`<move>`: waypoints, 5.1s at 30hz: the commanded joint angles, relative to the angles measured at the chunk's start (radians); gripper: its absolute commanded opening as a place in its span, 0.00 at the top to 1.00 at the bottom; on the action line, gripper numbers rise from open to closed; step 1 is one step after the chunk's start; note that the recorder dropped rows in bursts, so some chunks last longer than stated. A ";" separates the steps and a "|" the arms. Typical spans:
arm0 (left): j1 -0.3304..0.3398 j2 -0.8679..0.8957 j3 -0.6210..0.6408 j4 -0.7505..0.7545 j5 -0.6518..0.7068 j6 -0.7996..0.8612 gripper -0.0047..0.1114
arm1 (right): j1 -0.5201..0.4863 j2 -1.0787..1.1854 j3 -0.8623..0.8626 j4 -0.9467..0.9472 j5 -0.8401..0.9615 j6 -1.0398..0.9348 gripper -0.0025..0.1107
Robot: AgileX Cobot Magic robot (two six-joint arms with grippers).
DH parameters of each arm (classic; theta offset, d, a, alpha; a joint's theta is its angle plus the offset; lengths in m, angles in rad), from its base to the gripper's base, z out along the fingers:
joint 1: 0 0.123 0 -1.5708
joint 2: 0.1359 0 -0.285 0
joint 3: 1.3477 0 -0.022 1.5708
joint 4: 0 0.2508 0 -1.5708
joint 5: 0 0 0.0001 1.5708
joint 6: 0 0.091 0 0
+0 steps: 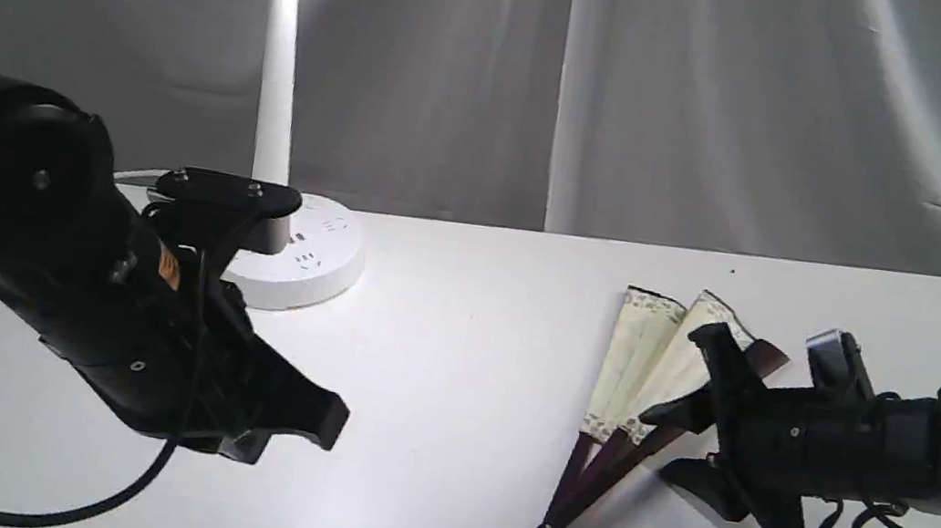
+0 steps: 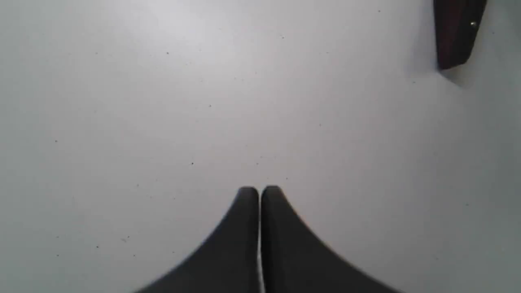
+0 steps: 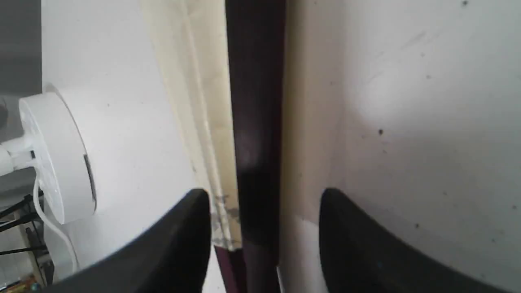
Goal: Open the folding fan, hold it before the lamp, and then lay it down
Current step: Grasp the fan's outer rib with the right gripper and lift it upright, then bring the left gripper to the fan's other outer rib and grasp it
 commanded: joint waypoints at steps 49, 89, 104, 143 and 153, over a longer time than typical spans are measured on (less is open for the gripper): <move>-0.007 -0.003 -0.003 0.002 -0.031 -0.002 0.96 | -0.048 0.103 -0.062 -0.006 0.159 -0.068 0.98; -0.010 -0.003 -0.013 -0.086 -0.139 0.051 0.96 | -0.168 -0.205 0.118 -0.253 0.657 -0.482 0.98; -0.158 0.090 -0.130 -0.085 -0.195 0.264 0.96 | -0.326 -0.347 0.272 -0.343 0.657 -0.490 0.98; -0.162 0.060 0.438 0.129 -1.550 -0.344 0.96 | -0.325 -0.347 0.272 -0.353 0.657 -0.512 0.98; -0.160 0.216 0.368 0.182 -1.550 -0.770 0.63 | -0.325 -0.347 0.272 -0.353 0.657 -0.515 0.98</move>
